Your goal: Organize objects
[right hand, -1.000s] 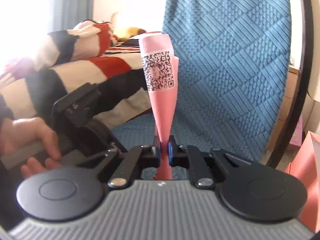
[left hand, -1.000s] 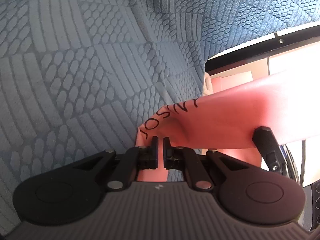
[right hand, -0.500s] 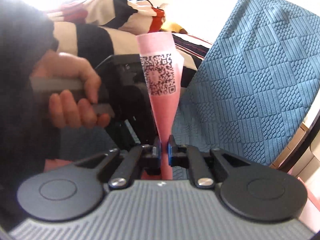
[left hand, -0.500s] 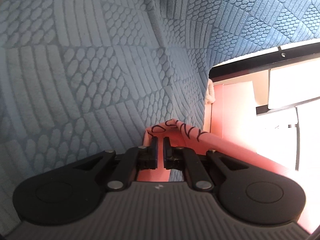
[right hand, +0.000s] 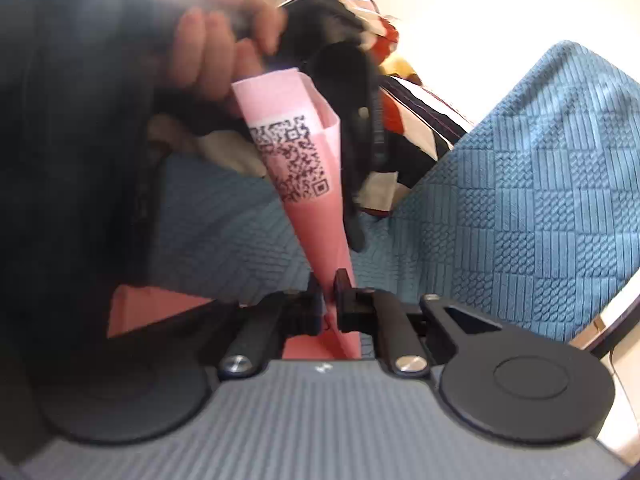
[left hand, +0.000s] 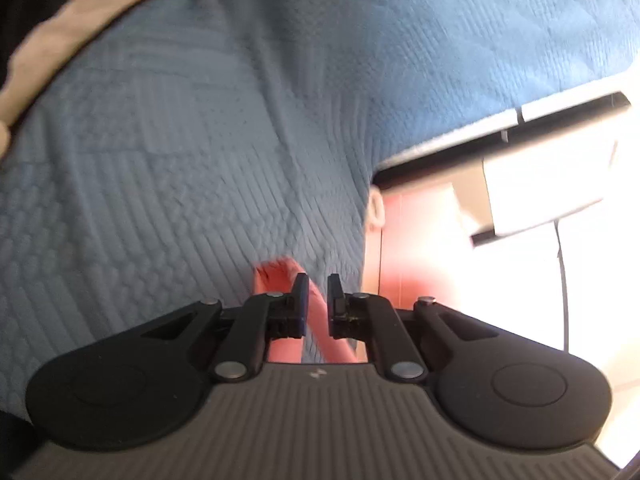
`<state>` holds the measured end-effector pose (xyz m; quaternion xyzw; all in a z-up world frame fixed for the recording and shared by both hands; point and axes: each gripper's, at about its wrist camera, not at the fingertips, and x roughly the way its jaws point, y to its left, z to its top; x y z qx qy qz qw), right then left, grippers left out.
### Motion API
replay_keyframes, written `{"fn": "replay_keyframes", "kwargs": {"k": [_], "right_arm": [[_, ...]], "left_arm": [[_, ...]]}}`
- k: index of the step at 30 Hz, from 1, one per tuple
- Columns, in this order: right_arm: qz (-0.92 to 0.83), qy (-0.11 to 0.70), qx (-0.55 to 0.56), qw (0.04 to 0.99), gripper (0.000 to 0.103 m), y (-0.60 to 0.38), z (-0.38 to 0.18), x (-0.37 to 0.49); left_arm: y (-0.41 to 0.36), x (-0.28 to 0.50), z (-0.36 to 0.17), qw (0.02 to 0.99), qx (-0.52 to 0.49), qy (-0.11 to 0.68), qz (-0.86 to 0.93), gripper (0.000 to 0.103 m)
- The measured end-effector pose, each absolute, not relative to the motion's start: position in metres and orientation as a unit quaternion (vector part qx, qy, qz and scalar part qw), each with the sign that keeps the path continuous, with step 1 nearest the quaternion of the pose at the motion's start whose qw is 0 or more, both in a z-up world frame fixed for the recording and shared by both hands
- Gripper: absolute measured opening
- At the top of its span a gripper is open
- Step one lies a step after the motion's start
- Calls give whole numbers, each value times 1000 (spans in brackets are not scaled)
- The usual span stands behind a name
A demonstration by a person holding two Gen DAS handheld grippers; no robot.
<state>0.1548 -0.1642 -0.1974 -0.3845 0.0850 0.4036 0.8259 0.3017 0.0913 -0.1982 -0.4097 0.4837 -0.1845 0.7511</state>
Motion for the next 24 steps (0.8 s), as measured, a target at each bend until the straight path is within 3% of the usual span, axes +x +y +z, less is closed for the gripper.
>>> {"fn": "replay_keyframes", "kwargs": {"k": [16, 24], "right_arm": [[422, 71, -465, 775, 9, -156, -231, 126], [415, 110, -466, 774, 13, -159, -222, 124]], "left_arm": [[23, 310, -194, 781, -232, 538, -217, 9], [15, 301, -210, 781, -225, 537, -225, 8]]}}
